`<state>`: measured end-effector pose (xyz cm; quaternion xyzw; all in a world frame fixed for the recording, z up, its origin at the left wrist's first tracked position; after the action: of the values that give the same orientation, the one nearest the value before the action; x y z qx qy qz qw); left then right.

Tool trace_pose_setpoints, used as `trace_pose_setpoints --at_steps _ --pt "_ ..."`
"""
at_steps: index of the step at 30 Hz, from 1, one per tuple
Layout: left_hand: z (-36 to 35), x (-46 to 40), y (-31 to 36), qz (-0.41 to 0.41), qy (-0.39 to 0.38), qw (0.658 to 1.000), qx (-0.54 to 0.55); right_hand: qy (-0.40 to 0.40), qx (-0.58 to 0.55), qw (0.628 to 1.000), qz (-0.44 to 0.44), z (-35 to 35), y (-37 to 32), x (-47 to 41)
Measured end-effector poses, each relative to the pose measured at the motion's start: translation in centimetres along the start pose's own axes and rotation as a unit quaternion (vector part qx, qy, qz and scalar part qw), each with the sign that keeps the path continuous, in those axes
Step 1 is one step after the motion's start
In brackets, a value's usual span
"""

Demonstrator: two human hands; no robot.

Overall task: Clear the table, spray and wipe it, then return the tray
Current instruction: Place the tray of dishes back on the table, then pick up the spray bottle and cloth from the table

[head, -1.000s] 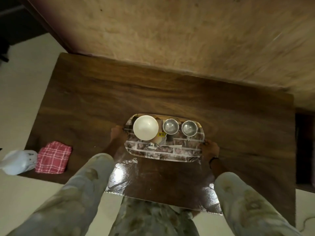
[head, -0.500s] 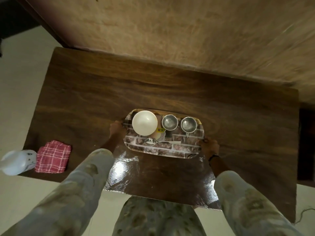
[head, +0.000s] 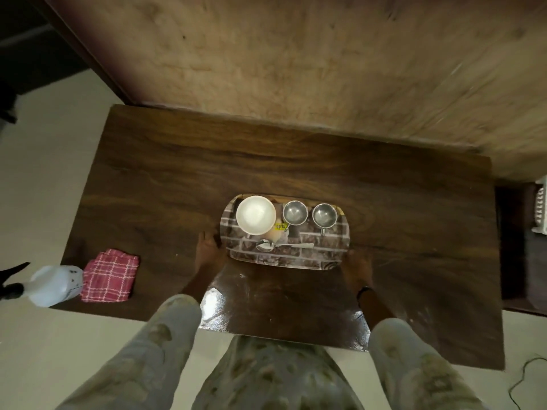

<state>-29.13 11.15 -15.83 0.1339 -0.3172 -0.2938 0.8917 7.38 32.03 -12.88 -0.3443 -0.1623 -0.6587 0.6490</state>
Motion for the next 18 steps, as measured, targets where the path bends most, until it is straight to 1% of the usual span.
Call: trace_pose_setpoints --at_steps 2,4,6,9,11,13,16,18 --pt "-0.6 2.6 -0.7 -0.036 -0.024 0.998 -0.047 -0.024 0.033 0.999 0.028 -0.9 0.4 3.1" --pt "1.2 6.8 0.5 -0.048 -0.027 0.998 -0.036 -0.053 0.037 0.997 0.046 -2.1 1.5 5.7" --pt "3.0 10.7 0.2 -0.035 -0.007 0.999 -0.007 -0.075 -0.005 0.996 0.044 -3.0 2.8 8.1" --pt "4.8 15.0 -2.0 -0.007 0.016 0.999 0.027 -0.065 -0.061 0.995 0.033 -3.6 5.0 9.7" --pt "5.8 17.6 -4.1 0.023 0.023 0.998 0.061 -0.061 -0.039 0.996 0.048 -3.0 4.7 11.8" --pt "6.9 20.1 -6.2 0.028 0.041 0.995 0.086 -0.047 -0.001 0.996 0.072 -1.9 3.9 14.7" --pt "8.0 23.2 -9.1 0.034 0.067 0.99 0.116 -0.039 0.046 0.995 0.084 -1.9 3.9 16.7" --pt "9.1 26.0 -10.7 0.062 0.086 0.983 0.147 -0.039 0.069 0.993 0.092 -2.0 3.6 18.5"
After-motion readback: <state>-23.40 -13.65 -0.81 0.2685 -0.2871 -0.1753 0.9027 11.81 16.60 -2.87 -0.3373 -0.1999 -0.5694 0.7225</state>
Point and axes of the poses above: each hand's wrist, its own x-axis away from the middle knuckle, its own z-axis out of the back of the hand, y = z × x, the point moved 10 cm from there along -x, towards the middle knuckle, and after that the axes turned 6 degrees about -z, right-handed, at the moved point
